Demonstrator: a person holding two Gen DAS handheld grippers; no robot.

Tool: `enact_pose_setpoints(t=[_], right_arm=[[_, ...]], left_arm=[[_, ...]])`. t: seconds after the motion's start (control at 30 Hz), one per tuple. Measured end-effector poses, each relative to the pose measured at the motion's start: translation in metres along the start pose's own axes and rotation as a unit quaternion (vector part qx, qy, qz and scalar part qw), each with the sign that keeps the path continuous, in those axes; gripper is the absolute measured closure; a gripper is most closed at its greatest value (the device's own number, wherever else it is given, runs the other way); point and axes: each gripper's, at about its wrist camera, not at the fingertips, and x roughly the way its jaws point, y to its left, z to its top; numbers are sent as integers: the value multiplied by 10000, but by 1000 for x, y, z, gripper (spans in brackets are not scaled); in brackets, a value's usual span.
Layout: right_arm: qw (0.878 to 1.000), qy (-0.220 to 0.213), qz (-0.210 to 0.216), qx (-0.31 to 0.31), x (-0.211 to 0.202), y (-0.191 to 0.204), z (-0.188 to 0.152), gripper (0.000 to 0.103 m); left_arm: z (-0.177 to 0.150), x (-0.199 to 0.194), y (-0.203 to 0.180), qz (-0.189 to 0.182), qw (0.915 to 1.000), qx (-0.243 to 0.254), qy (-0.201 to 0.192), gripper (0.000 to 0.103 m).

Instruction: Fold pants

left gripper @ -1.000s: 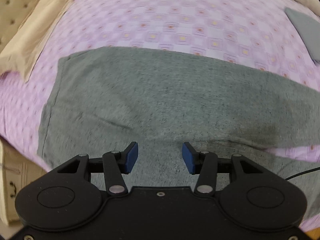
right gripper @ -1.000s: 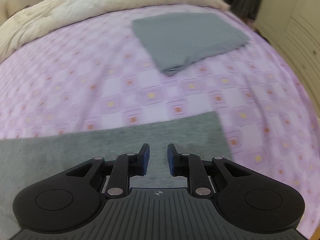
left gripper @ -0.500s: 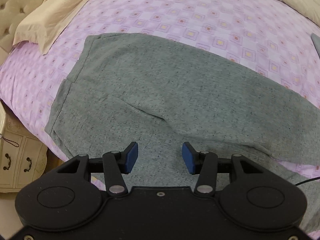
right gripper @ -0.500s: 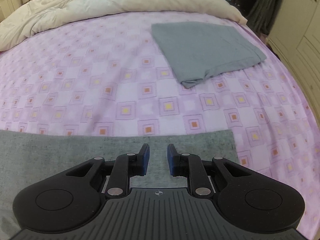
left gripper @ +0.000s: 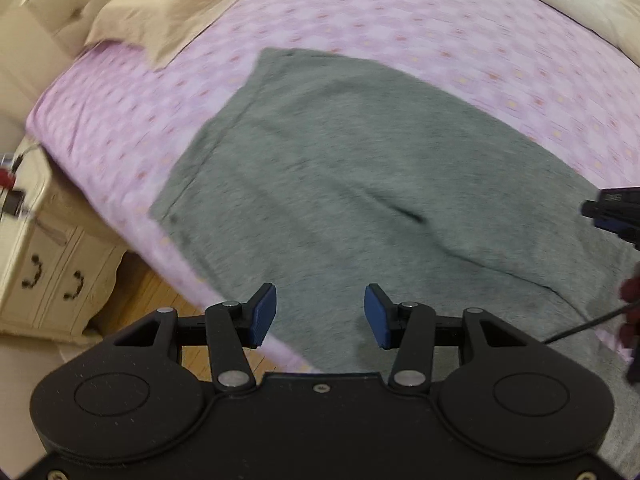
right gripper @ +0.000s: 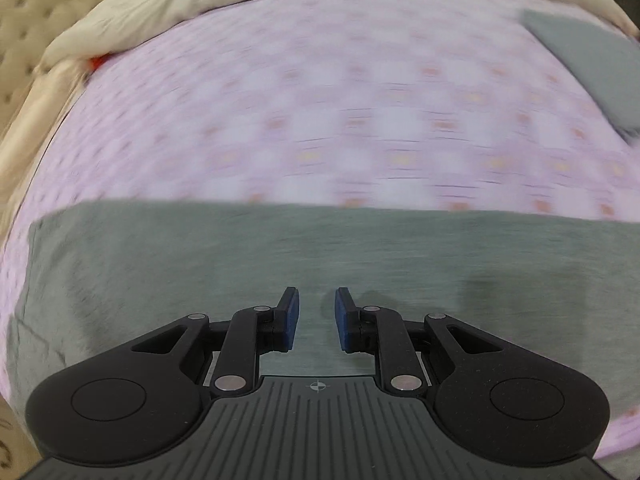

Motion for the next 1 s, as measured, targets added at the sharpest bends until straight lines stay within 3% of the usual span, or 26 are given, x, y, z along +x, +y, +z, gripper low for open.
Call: enact_pose_setpoints(t=[0.3,0.53,0.7,1.0], right_arm=[[9993,150,-167,-302,12,99,-19,83],[9994,-51,-51,-332,-10,159,-32,83],[9996,-206,-25,-173,-37,176,-40,83],[9988,-255,-250,-346,-70,167,-63,83]], left_arm=[[16,25,93,-13,9994,-333,-104,48],[39,47,155,-152,9995,-126,-226,48],[52,56,171,-355,9990,121,-234,48],[57,57,151,-817,9955,403,-247,48]])
